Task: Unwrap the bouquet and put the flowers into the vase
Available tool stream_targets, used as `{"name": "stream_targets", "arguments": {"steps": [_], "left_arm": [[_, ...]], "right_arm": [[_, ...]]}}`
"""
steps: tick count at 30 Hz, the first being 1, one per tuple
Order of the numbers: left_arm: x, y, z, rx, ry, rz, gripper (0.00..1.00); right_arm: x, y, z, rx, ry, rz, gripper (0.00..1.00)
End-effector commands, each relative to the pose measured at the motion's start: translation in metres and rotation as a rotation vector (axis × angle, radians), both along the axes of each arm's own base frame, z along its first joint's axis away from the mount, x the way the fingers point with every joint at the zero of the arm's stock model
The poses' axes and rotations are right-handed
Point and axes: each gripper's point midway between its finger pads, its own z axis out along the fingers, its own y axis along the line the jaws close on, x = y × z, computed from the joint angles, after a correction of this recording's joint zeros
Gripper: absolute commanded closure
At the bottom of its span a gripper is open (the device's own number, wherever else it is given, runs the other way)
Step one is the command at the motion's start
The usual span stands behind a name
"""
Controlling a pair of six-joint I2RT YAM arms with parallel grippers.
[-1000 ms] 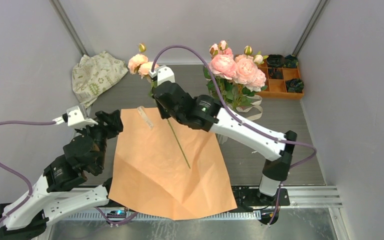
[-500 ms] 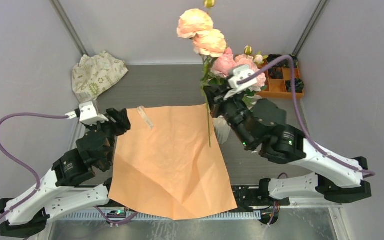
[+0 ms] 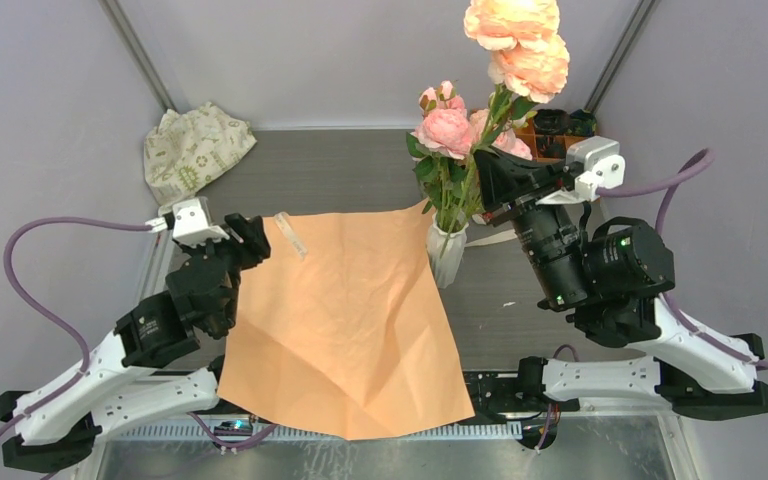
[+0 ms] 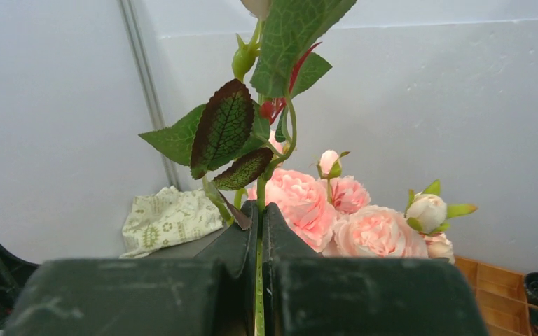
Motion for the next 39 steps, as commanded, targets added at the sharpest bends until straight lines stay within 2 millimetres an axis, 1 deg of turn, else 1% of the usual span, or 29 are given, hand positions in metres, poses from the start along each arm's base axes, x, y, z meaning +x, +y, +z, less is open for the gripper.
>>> {"name": "stream_targets", "arguments": {"steps": [1,9,13,14,19,25,31,34,39], "left_arm": [[0.004,-0.009,0.015,-0.059,-0.032,-0.008,0.4],[0.007,-0.015,0.013,-0.042,-0.025,-0.007,0.41],[0.009,-0.017,0.012,-0.033,-0.021,-0.006,0.41],[0.01,-0.018,0.012,-0.032,-0.021,-0.006,0.41],[0.012,-0.023,0.011,-0.022,-0.02,-0.012,0.41],[0.016,-0.032,0.005,-0.008,-0.005,-0.021,0.41],[0.021,-0.045,0.002,0.003,0.009,-0.042,0.41],[0.023,-0.051,-0.001,0.009,0.019,-0.052,0.41],[0.026,-0.059,-0.006,0.01,0.032,-0.065,0.42]], "right_arm": [[0.002,-0.014,0.019,0.024,-0.094,-0.082,0.99],[0.009,-0.004,0.017,-0.028,-0.157,-0.147,0.99],[0.013,-0.001,0.008,-0.046,-0.187,-0.192,0.99],[0.014,0.001,0.002,-0.056,-0.191,-0.202,0.99],[0.016,0.001,-0.008,-0.064,-0.226,-0.25,0.99],[0.018,0.001,-0.016,-0.09,-0.248,-0.278,0.99],[0.016,-0.001,-0.021,-0.089,-0.257,-0.273,0.99],[0.016,0.001,-0.028,-0.099,-0.26,-0.272,0.99],[0.017,0.0,-0.049,-0.1,-0.274,-0.284,0.99]]}}
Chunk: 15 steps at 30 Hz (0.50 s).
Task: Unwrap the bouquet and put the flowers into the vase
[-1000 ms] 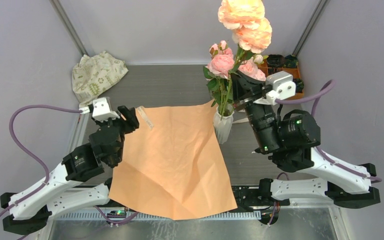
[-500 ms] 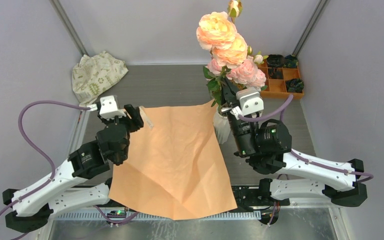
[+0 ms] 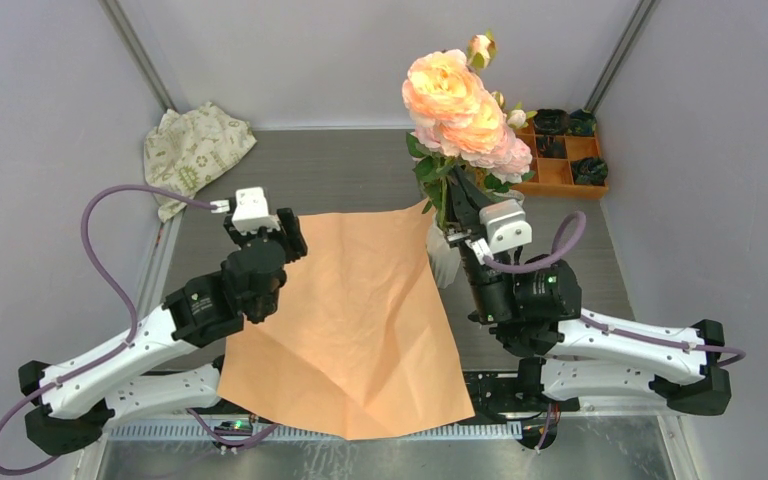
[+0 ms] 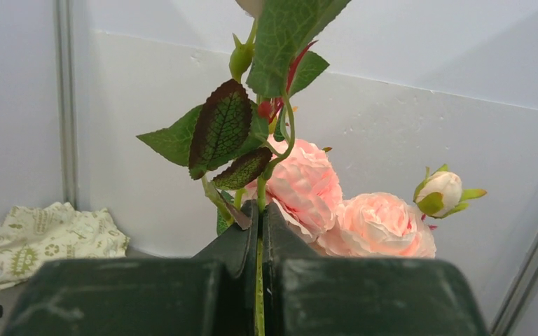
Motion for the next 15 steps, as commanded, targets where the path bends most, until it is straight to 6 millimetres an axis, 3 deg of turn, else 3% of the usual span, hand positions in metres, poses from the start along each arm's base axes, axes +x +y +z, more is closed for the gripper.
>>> {"name": "stream_targets", "arguments": {"steps": [1,10,15], "left_arm": [[0.003,-0.008,0.022,-0.105,-0.045,-0.007,0.42],[0.004,-0.013,0.016,-0.107,-0.034,-0.012,0.42],[0.004,-0.013,0.015,-0.109,-0.032,-0.012,0.43]], "right_arm": [[-0.002,-0.014,-0.004,0.064,-0.018,-0.024,0.99],[0.003,-0.012,-0.029,0.076,0.023,-0.035,0.99],[0.005,-0.012,-0.029,0.077,0.018,-0.051,0.99]]}}
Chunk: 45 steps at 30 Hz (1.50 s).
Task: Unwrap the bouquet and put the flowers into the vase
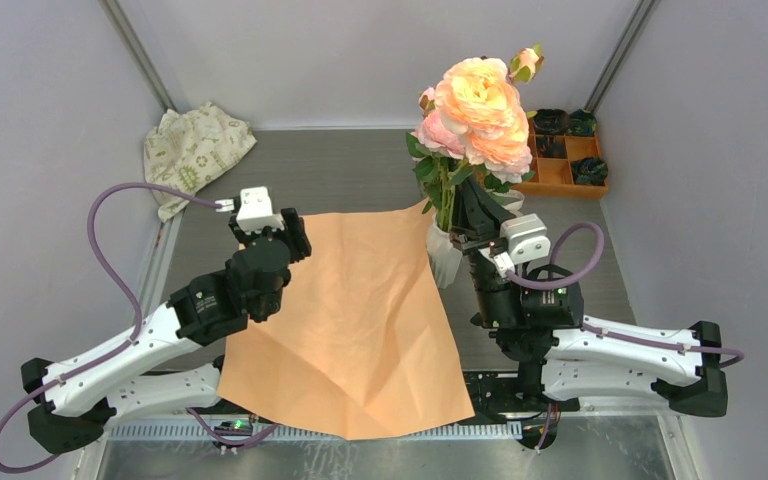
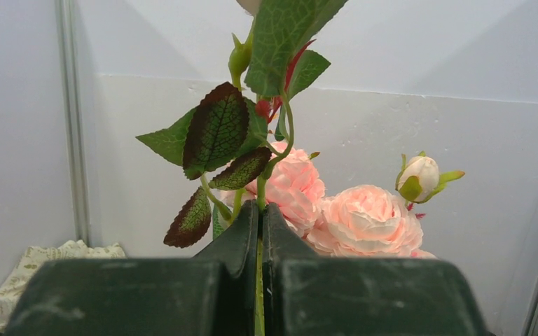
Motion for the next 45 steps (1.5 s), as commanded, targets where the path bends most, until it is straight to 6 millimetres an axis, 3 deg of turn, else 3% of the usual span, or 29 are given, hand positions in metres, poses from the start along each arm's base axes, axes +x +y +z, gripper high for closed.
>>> {"name": "stream_targets", "arguments": {"steps": [1,15,26,34,45], "left_arm": [[0.002,-0.003,0.021,-0.098,-0.047,0.009,0.43],[0.001,-0.001,0.019,-0.099,-0.047,0.015,0.43],[0.002,-0.003,0.021,-0.097,-0.052,0.014,0.43],[0.004,-0.006,0.022,-0.094,-0.051,0.01,0.43],[0.004,-0.006,0.019,-0.089,-0.049,0.01,0.43]], "right_arm": [[0.012,-0.002,-0.022,-0.031,0.087,-0.07,0.99],[0.008,-0.007,0.012,-0.052,0.032,-0.091,0.99],[0.001,-0.02,0.028,-0.023,0.0,-0.069,0.99],[-0.002,-0.017,0.046,-0.027,-0.043,-0.059,0.99],[0.003,-0.016,0.021,-0.017,0.002,-0.068,0.99]]}}
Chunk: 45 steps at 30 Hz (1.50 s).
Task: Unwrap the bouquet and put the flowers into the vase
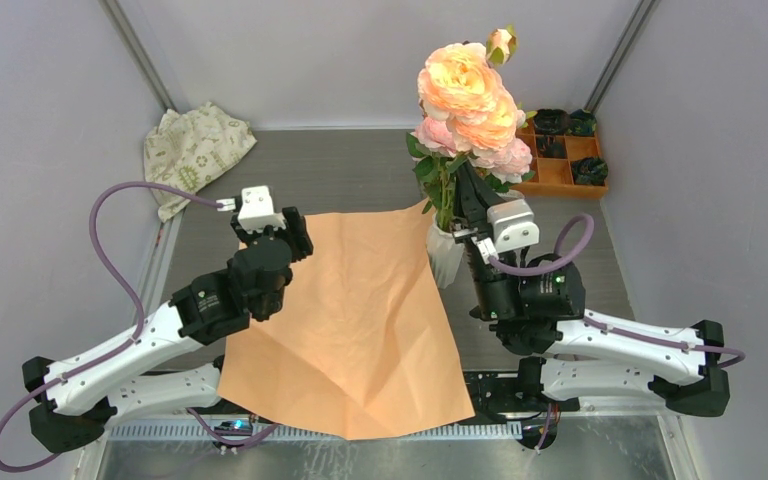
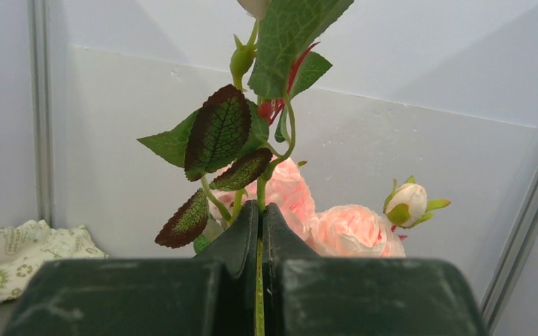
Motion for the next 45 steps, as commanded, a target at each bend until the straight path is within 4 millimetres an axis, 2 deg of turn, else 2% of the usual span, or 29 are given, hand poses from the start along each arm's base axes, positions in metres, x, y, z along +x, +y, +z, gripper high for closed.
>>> {"name": "stream_targets", "arguments": {"steps": [1,16,23,33,45], "left_arm": [[0.002,-0.002,0.019,-0.078,-0.045,0.012,0.43],[0.002,-0.005,0.014,-0.084,-0.033,0.004,0.43],[0.003,-0.007,0.012,-0.082,-0.03,0.003,0.44],[0.004,-0.011,0.009,-0.077,-0.023,-0.003,0.44],[0.004,-0.011,0.008,-0.078,-0.023,-0.004,0.44]], "right_arm": [[-0.001,-0.013,-0.001,0.071,0.005,-0.004,0.99],[0.012,-0.008,-0.063,0.093,0.13,-0.025,0.99],[0.018,-0.016,-0.094,0.111,0.187,-0.064,0.99],[0.026,-0.023,-0.128,0.11,0.259,-0.106,0.99],[0.033,-0.02,-0.167,0.104,0.354,-0.11,0.99]]}}
